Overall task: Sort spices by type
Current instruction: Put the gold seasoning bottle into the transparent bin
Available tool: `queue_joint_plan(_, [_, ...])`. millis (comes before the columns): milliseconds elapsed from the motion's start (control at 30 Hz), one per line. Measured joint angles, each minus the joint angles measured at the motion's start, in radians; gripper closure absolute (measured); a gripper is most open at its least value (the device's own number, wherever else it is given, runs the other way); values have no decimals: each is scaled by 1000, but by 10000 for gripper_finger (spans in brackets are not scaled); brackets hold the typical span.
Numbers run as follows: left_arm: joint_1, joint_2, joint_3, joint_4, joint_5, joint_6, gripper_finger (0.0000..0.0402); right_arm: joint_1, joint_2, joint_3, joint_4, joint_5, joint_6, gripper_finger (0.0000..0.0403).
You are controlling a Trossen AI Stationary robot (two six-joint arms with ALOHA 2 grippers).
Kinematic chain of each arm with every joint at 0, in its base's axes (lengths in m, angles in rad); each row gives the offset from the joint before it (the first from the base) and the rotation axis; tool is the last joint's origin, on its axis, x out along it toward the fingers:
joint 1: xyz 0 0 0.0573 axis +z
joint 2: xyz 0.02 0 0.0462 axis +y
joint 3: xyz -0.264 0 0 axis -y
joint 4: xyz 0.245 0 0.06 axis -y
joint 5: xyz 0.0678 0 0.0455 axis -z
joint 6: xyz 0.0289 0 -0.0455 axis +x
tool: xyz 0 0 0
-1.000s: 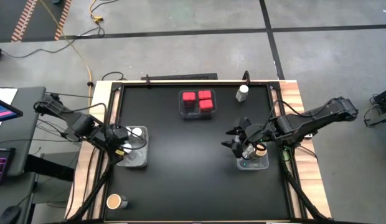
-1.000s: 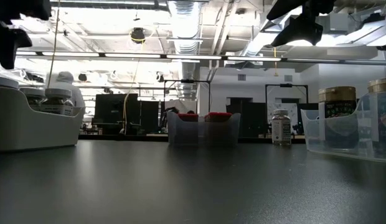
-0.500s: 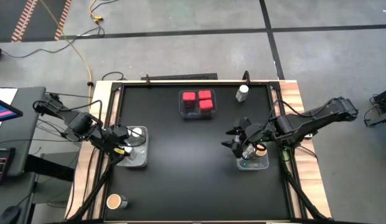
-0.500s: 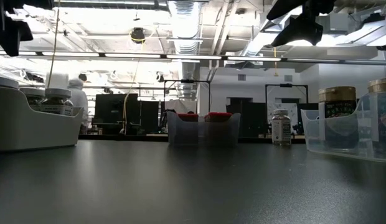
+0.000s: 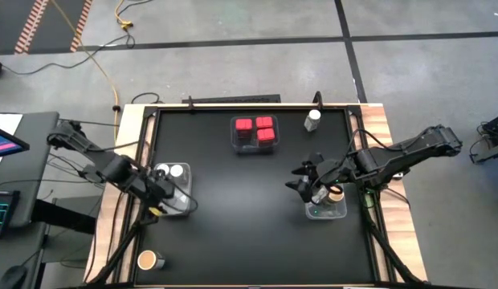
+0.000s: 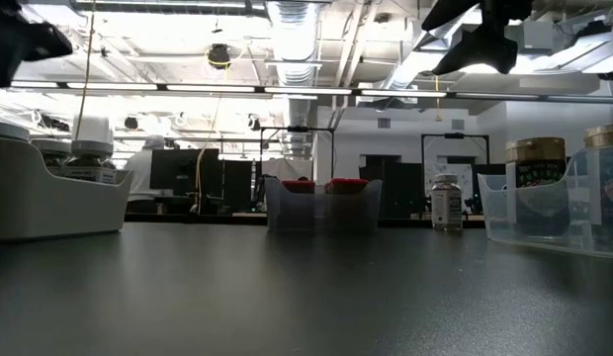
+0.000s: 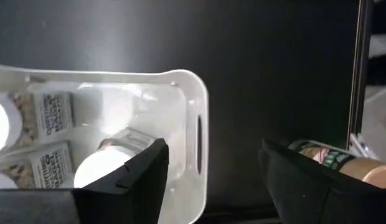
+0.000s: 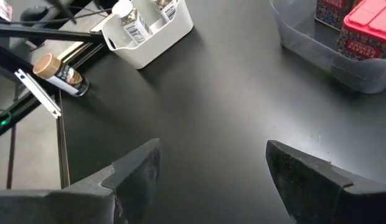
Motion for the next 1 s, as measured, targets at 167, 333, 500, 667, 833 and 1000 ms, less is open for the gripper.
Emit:
queue_joint_plan(167, [-70, 131, 113, 0, -1, -5, 164, 0, 0, 0, -5, 0, 8, 88])
queue_joint_plan(333, [-187, 250, 220, -2, -20, -96, 164, 0, 0, 0, -41, 0, -4, 88])
queue_joint_plan(500, [-299, 362, 315, -2, -29, -217, 164, 0, 0, 0, -83, 0, -12, 88])
queue_joint_plan(667, [-392, 450, 390, 0, -25, -240, 164, 4, 0, 0, -101, 0, -21, 88])
queue_joint_plan(833, [-459, 503, 406, 24, -14, -279, 164, 4, 0, 0, -101, 0, -42, 88])
queue_joint_plan(1000, [-505, 532, 405, 82, -9, -271, 164, 9, 0, 0, -101, -1, -29, 88])
